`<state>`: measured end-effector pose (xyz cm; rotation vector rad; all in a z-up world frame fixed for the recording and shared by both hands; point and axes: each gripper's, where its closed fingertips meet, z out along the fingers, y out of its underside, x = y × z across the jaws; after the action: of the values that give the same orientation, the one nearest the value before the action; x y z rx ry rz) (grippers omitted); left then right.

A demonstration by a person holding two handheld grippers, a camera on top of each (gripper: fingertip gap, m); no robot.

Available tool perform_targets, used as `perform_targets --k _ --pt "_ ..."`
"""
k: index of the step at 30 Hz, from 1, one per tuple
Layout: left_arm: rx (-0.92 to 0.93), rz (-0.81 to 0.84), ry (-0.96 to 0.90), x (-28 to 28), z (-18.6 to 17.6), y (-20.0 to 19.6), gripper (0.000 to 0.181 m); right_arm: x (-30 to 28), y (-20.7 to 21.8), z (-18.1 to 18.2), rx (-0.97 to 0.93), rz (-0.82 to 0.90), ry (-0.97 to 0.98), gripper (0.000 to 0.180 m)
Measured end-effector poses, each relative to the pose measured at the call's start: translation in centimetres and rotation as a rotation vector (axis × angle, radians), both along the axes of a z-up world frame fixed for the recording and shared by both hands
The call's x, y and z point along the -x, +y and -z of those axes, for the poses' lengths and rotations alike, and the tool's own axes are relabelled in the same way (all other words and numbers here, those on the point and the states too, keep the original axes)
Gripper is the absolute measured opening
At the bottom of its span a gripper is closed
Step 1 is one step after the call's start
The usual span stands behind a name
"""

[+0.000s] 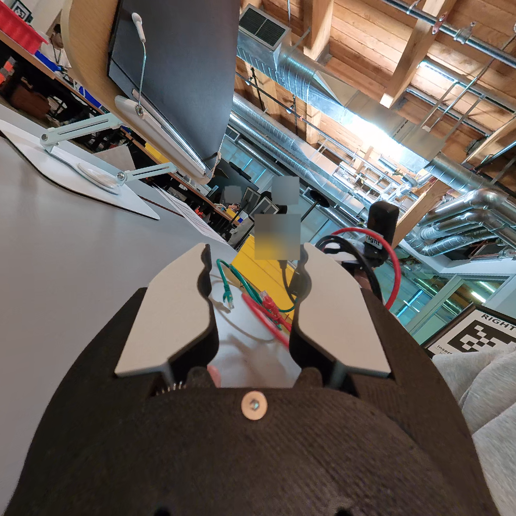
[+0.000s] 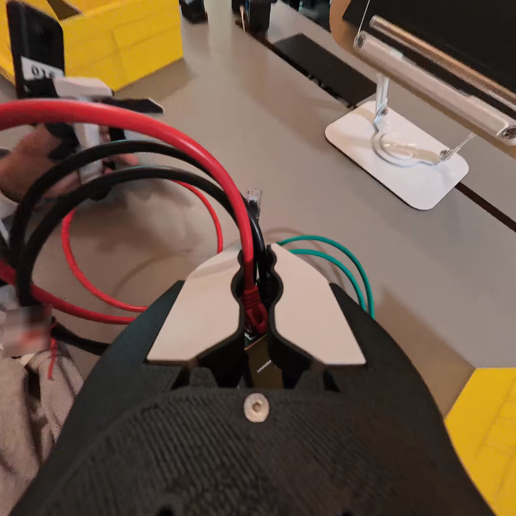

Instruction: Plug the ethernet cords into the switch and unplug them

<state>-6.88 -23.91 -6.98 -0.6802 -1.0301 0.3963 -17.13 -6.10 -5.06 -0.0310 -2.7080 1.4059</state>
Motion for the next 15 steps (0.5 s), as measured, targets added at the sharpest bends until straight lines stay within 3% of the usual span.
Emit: perform_targets --k 9,13,15 --pt "-0.006 -0.001 0.001 0.0 0.0 -0.1 0.059 -0.9 -0.3 8.1 -0.325 0.007 0.049 0.014" --pt "-0.008 0.002 0.0 0.0 0.0 -0.1 0.058 -1.3 -0.3 11.1 -0.414 0.049 -0.049 0.03" --pt "-0.01 0.002 0.001 0.0 0.0 -0.1 0.059 -1.0 -0.2 11.6 -0.423 0.082 -0.079 0.048"
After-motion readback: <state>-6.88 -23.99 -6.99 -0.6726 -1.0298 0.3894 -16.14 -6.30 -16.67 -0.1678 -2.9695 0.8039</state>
